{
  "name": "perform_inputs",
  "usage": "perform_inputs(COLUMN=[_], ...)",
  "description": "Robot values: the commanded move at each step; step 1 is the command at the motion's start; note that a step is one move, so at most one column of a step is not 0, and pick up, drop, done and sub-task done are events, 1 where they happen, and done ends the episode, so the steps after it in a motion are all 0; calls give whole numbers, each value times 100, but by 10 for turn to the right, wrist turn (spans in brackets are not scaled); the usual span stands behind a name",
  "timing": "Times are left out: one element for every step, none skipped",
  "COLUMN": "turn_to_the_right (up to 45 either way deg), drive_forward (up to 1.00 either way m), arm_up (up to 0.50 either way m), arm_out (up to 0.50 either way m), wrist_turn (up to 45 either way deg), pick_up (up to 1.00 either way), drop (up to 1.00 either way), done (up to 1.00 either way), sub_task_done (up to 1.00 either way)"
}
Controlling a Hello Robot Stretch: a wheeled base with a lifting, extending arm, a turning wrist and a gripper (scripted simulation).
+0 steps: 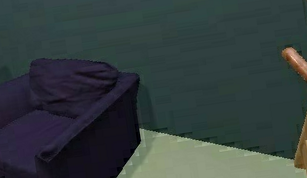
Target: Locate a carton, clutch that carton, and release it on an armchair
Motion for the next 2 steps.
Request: perform_inputs(turn_to_the_right=[0,0], drive_forward=[0,0], arm_up=[-30,0], arm_out=[0,0], wrist_turn=[0,0], pick_up=[0,100], drop=[0,0], done=[0,0], sub_task_done=[0,0])
